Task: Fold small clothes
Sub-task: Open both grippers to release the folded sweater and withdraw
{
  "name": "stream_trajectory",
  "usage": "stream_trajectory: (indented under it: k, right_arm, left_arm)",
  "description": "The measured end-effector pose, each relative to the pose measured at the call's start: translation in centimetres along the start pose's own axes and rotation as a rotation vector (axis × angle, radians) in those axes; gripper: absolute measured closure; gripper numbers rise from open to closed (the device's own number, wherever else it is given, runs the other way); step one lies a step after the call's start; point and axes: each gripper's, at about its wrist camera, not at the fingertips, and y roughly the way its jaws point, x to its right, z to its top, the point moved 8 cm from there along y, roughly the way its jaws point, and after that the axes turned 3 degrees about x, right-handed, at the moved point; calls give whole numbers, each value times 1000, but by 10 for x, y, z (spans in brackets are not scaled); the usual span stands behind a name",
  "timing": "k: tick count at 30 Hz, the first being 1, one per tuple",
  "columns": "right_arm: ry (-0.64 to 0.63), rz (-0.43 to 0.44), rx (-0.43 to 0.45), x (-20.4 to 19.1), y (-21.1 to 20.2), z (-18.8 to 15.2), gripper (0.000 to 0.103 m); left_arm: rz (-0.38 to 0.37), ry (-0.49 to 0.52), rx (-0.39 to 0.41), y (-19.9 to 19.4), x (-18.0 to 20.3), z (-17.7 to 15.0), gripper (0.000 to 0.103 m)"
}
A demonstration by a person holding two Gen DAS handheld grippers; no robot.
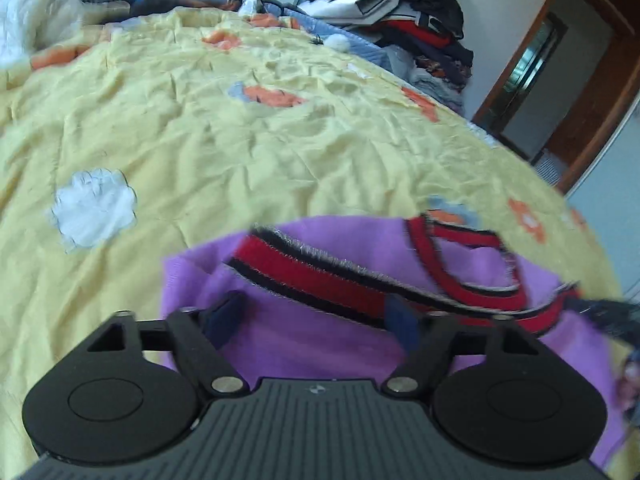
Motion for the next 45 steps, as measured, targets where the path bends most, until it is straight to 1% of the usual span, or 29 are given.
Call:
stream_trajectory:
  k: [1,2,4,8,10,11,12,13,14,15,17,18,21,23,25,26,27,29,30,31,33,35,37,38,39,40,41,43,45]
  right_arm:
    - [-11,-15,25,-2,-5,1,100]
    - [-19,-37,61,-3,-13,5,100]
    - [-17,-95,100,4,-20,13,100]
    - [7,-170,-20,34,7,-5,100]
    - [47,-155,-22,39,8,-5,96]
    - [73,-168,-35,42,2,-3,78]
    - [78,-202,-24,42,-9,1,49]
    - [62,-215,11,37,-25,5,36]
    - [44,-180,52,26,-41,6,30]
    - [44,-109,77,11,-58,4,30]
    - [59,25,89,-25,-82,-8,32]
    - [48,58,84,-46,-90,-17,32]
    - [0,75,34,-112,-91,-43,32]
    - [-32,63,6,-152,-81,-53,32]
    - [-107,12,-39,-185,-64,-63,20]
    - [-155,-25,-81,-196,-56,-71,7]
    - [-132,-65,-63,-197,-56,-74,1]
    - [-13,-16,-111,-190,-60,-84,1]
    - [-6,1,-107,-187,-66,-89,0]
    - [1,5,-92,-185,-73,-96,0]
    - [-5,-2,-82,-186,-85,-106,0]
    - [-7,0,-100,-188,-93,-111,0]
    - [-33,24,-126,-191,-102,-114,0]
    - [-75,33,-166,-191,-105,-115,0]
    - [-108,23,-177,-188,-111,-111,0]
    - [-126,-7,-143,-182,-119,-101,0]
    - [-140,-46,-90,-175,-126,-90,0]
    - [-173,-143,-12,-156,-129,-67,0]
    - [-127,-170,36,-136,-121,-48,0]
  left_arm:
    - [46,47,4,1,1,1,49]
    - [86,70,7,2,0,1,49]
    - [107,65,15,4,-4,3,49]
    - [155,101,36,9,-7,4,47]
    - [158,83,36,9,-9,6,47]
    - [156,66,28,8,-10,7,47]
    - [154,37,17,5,-13,9,48]
    - [145,2,7,1,-13,10,48]
    - [116,-28,4,-7,-10,11,40]
    - [70,-40,9,-16,-2,12,35]
    - [-95,-38,28,-33,31,11,28]
    - [-182,-28,13,-37,53,8,25]
    - [-410,20,-126,-27,123,-10,23]
    - [-477,38,-229,-7,157,-23,22]
    - [-431,62,-287,21,170,-30,22]
    - [-412,71,-310,34,172,-34,22]
    - [-403,85,-272,38,173,-31,20]
    - [-358,88,-258,45,167,-24,25]
    - [-338,79,-244,48,162,-21,26]
    - [-329,118,-220,50,161,-19,27]
    - [-237,254,-151,55,162,-19,29]
    - [-186,341,-98,58,166,-20,29]
    - [-171,331,-104,55,167,-17,29]
    - [-168,309,-114,49,166,-15,28]
    - [-172,279,-108,37,164,-13,24]
    - [-186,258,-82,21,159,-11,12]
    - [-206,244,-47,2,155,-11,7]
    - [-215,210,-8,-25,139,-12,4]
    - [-199,157,-15,-39,116,-17,4]
